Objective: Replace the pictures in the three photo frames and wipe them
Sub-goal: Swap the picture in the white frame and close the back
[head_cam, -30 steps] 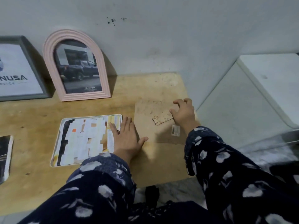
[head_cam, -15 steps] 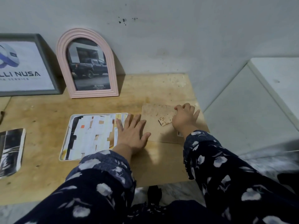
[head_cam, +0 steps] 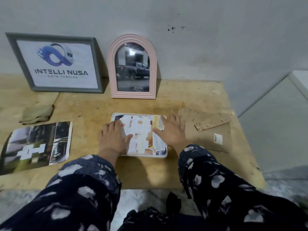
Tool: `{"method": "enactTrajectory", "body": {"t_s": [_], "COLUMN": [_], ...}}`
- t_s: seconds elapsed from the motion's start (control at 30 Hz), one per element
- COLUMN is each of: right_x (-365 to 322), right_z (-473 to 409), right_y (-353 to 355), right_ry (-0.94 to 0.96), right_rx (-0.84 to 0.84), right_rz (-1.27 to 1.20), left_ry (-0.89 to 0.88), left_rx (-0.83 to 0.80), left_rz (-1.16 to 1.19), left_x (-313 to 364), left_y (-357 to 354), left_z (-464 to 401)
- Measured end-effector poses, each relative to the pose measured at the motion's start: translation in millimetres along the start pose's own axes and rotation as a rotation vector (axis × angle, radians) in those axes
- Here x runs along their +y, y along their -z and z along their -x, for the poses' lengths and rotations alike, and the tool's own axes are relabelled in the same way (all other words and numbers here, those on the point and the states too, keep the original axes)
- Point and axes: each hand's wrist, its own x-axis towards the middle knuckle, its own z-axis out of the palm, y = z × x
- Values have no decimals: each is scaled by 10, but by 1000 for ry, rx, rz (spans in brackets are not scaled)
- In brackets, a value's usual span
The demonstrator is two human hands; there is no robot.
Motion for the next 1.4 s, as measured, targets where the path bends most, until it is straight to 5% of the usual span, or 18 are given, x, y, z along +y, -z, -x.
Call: {"method": "enactTrajectory", "body": {"t_s": [0.33,0.67,0.9,1.07,1.4], "right_x": [-229,-442,-643,-1134,-2781], "right_z": [85,224,-49,-266,-335], "right_y": [-134,68,541,602,98], "right_ry": [-127,-196,-233,-142,196], "right_rx": [158,301,124,1,-225], "right_rz": [-120,-997,-1140,-1147,-927], "left_ry": [-39,164,311,431,667], "left_rx": [-63,-5,18,252,405], "left_rz": [15,325,971,987,869], "left_x": [-137,-88,-187,-484,-2094], "left_y": [-14,40,357,663,912], "left_z": [-33,-46,-181,-152,306]}}
